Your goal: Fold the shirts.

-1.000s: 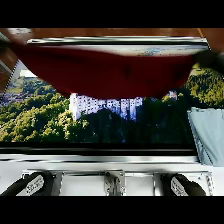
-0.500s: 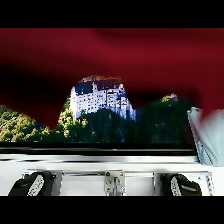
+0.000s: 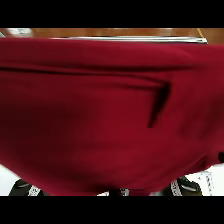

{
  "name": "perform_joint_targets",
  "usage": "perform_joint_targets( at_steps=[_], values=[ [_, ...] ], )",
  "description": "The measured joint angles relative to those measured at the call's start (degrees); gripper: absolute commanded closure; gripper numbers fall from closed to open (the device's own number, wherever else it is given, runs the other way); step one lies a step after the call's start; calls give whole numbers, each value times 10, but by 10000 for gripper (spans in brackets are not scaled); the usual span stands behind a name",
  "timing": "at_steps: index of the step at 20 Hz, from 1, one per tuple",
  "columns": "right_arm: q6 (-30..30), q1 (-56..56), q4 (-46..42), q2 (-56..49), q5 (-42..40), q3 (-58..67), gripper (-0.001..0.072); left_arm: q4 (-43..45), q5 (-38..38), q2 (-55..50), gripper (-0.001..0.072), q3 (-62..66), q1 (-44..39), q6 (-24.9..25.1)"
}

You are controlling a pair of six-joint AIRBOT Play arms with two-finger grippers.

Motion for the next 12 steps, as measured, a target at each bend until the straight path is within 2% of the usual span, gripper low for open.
perform_joint_targets(
  at_steps=[5, 7, 9, 12],
  values=[
    [1, 1, 4, -136, 156, -38, 658, 5, -41, -50, 669, -139, -1, 2],
    [3, 1, 10, -201, 179, -85, 658, 6, -42, -93, 669, -201, -1, -3],
    [7, 1, 29, -269, 164, -132, 658, 2, -33, -148, 669, -250, -1, -6],
    [15, 2, 87, -379, 83, -173, 658, -32, 15, -260, 669, -287, -1, -9]
  ],
)
